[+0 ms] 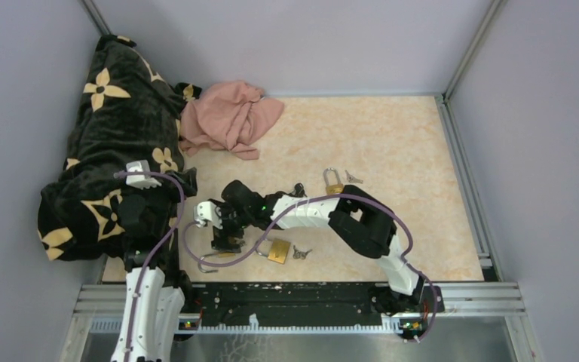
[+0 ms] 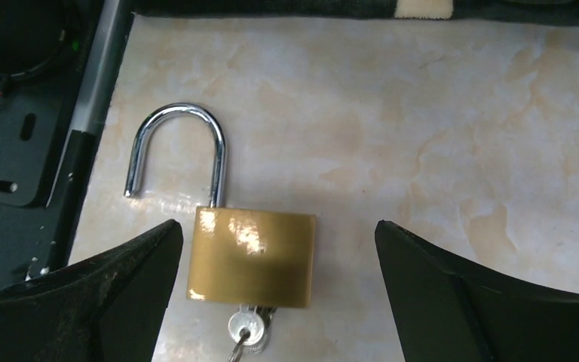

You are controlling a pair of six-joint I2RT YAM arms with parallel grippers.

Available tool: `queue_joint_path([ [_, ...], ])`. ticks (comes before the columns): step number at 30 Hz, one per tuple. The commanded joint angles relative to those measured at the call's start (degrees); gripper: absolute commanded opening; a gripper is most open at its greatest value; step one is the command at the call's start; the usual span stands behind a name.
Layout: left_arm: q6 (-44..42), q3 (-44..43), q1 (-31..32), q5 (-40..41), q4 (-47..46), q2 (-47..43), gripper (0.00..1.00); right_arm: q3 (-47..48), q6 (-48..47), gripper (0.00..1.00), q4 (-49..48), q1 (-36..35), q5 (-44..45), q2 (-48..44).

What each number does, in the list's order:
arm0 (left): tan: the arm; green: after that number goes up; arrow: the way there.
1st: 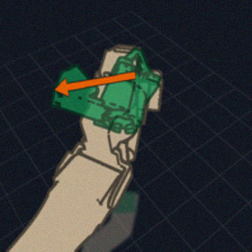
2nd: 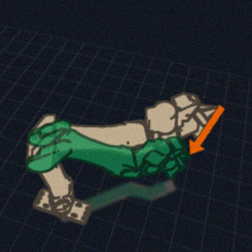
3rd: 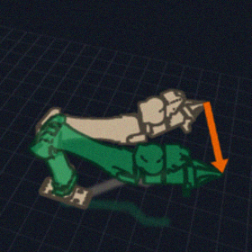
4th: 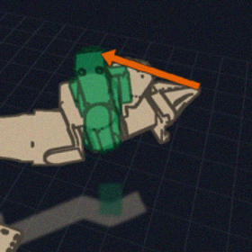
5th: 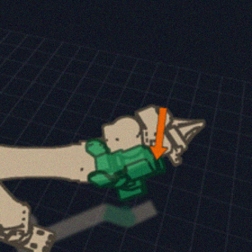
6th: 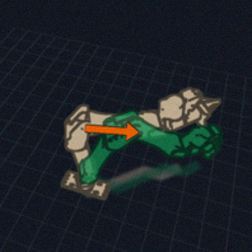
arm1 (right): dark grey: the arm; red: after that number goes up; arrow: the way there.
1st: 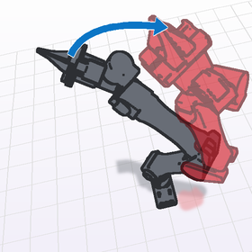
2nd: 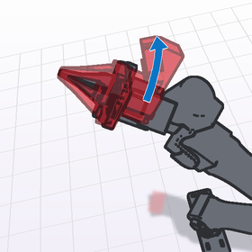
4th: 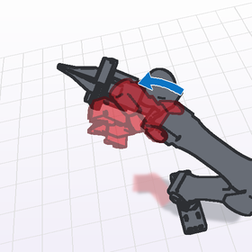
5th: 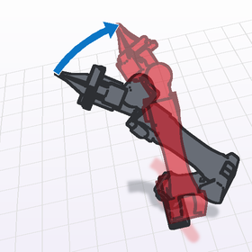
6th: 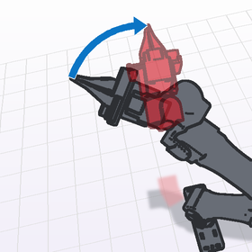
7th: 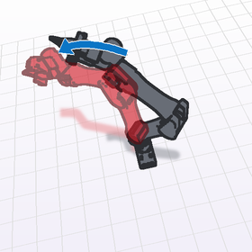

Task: Lock with the key
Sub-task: Pick up the lock from the center of the board.

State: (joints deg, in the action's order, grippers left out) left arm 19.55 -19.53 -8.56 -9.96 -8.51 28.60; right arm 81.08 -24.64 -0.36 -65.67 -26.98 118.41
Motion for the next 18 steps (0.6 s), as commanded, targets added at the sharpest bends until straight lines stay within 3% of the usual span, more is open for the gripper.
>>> queue_joint_path([
  [1,-9.3,-4.6,3.7,-1.0,4.1,0.6,0.99,6.8,-1.8,0.98,4.2,-0.9,0.1,3.9],
  [5,-10.0,-4.8,5.7,0.5,6.0,0.0,0.99,7.6,-2.8,0.98,9.4,-1.1,0.3,6.5],
  [13,-9.8,-7.2,7.3,6.6,13.2,-0.3,0.99,4.1,-0.8,0.96,9.6,-3.0,6.4,6.9],
  [16,-10.6,-7.6,7.3,7.2,14.4,-0.6,0.99,4.6,-0.4,0.83,11.7,-4.2,11.5,7.4],
  [18,-11.3,-8.2,7.4,8.0,15.5,-0.7,0.99,4.5,1.2,0.62,12.7,-4.2,14.5,7.0],
])
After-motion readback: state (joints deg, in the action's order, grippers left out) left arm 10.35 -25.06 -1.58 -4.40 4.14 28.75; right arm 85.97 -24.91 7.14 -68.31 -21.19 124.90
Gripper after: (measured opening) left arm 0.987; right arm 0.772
